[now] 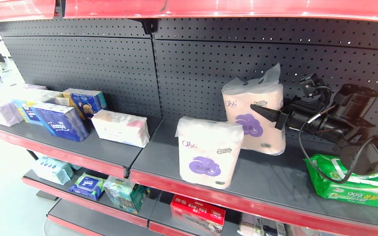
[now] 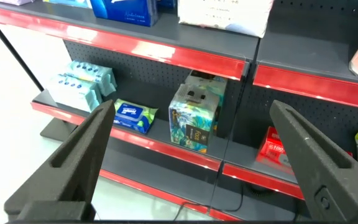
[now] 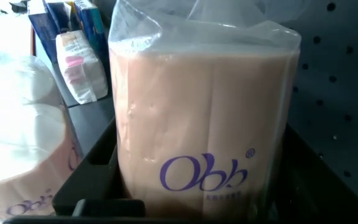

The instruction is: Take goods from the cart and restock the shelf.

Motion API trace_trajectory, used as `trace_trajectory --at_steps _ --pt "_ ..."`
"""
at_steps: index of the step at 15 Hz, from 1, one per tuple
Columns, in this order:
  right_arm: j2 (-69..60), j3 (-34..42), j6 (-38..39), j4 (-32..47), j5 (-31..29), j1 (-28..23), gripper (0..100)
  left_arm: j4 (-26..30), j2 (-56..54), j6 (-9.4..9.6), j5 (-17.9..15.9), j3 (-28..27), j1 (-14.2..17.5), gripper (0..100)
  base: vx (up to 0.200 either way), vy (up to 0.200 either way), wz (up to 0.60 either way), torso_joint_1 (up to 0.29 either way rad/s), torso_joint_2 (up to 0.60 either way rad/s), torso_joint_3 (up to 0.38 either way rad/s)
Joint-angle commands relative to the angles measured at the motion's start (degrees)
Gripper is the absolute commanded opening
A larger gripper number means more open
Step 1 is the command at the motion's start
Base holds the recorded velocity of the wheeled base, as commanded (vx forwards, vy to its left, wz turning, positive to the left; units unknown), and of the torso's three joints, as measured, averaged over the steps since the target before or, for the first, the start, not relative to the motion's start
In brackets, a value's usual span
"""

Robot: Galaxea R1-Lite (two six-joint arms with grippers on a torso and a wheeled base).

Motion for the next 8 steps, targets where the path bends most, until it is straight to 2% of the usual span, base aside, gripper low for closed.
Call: trace_trajectory --at_steps 1,3,8 --pt "3.21 -0.83 -0.03 -0.96 1.02 -0.76 0 -0.01 0.09 0.0 0.0 0.0 0.02 100 0.0 0.0 0.0 0.0 0.0 0.0" --pt "5.5 -1.18 -0.03 -3.69 3.13 -0.85 0 -0.01 0.09 0.0 0.0 0.0 0.02 100 0.0 0.0 0.0 0.0 0.0 0.0" --pt "9.19 -2.41 1.9 -5.79 4.09 -0.76 0 -0.01 0.09 0.0 0.0 0.0 0.02 100 0.0 0.0 0.0 0.0 0.0 0.0"
